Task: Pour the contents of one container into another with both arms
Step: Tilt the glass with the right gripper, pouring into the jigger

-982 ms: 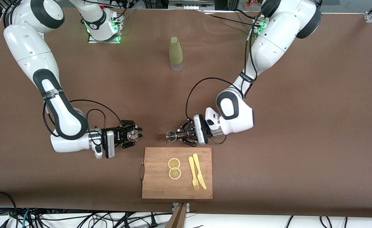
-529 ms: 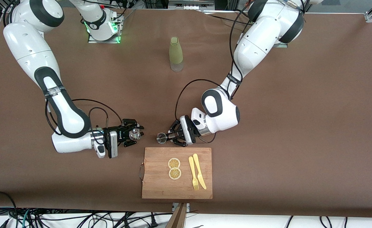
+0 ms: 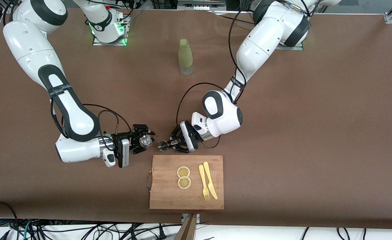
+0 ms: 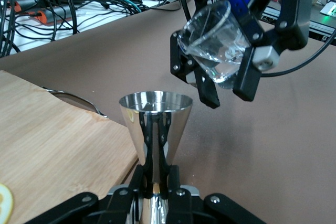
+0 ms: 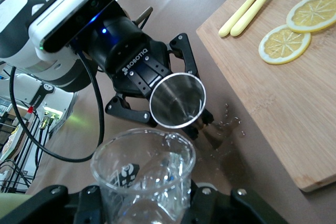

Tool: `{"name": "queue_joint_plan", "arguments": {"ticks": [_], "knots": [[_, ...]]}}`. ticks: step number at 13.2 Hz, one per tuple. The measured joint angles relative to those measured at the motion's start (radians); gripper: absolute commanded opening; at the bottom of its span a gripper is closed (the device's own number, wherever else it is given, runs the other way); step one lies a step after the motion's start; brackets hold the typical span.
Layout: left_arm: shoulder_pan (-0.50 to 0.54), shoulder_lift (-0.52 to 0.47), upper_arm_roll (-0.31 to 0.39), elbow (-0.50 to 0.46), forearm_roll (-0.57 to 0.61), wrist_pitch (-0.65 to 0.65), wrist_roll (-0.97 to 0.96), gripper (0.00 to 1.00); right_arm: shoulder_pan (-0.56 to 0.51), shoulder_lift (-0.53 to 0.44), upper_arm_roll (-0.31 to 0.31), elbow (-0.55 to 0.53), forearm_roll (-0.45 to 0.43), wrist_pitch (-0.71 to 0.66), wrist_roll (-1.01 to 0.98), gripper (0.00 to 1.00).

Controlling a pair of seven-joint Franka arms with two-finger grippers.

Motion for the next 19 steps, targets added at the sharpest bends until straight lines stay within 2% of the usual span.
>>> {"name": "queue_joint_plan", "arguments": {"ticks": [12, 19], "knots": [[-0.021, 0.041, 0.009, 0.046, 0.0, 0.019, -0.038, 0.0, 0.003, 0.0, 0.043, 0.012, -0.144, 0.036, 0.114, 0.34], [-0.021, 0.044, 0.01, 0.049, 0.0, 0.019, -0.041, 0.0, 0.019, 0.001, 0.044, 0.012, -0.179, 0.055, 0.133, 0.35]]}}
